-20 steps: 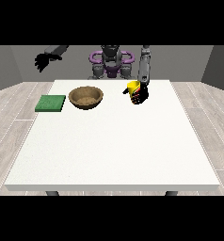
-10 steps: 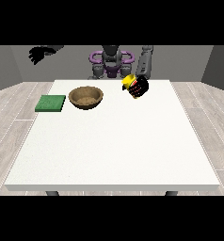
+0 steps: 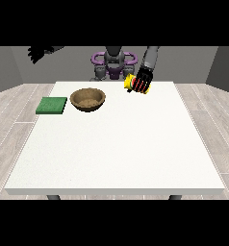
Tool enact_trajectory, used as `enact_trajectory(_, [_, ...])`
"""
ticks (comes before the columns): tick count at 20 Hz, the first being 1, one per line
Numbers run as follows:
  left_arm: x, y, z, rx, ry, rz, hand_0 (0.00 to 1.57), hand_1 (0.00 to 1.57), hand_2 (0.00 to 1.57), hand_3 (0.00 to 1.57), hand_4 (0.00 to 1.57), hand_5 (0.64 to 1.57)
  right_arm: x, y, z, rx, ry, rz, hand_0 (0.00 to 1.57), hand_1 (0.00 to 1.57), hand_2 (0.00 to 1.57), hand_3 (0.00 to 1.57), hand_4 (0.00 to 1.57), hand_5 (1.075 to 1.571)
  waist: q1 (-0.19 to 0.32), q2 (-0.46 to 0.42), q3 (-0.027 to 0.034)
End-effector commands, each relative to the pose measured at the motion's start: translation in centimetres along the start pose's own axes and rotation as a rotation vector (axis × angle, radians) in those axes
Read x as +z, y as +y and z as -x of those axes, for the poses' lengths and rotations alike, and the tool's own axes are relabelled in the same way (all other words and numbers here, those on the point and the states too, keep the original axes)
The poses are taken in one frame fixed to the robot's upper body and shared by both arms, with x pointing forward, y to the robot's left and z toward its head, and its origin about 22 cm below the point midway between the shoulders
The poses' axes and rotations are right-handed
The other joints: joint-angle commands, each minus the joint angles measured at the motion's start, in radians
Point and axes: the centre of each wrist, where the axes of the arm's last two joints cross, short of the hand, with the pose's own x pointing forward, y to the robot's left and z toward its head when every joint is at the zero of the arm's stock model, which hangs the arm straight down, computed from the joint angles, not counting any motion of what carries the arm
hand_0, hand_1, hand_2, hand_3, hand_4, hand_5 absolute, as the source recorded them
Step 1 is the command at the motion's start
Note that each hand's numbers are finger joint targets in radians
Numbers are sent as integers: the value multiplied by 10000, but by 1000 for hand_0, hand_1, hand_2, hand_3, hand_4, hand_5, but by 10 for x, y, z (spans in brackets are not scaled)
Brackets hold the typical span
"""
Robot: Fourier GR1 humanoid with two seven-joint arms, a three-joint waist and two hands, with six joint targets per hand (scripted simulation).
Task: Pick the cup and pour the ball into the bowl, then pick the bowl and place it on the pad
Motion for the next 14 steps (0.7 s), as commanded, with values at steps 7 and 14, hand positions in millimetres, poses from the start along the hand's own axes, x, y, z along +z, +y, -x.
enact_trajectory(7, [-16, -26, -121, -2945, -581, 1556, 800, 800, 1571, 1227, 1074, 1568, 21, -27, 25, -99, 1108, 1067, 0, 0, 0, 0, 638, 1563, 865, -1046, -40])
enact_trajectory(14, [-10, -24, -161, -4833, -614, 1161, 667, 667, 1571, 1198, 872, 1571, -4, -8, 27, -200, 834, 283, 0, 0, 0, 0, 662, 1562, 297, -667, -46])
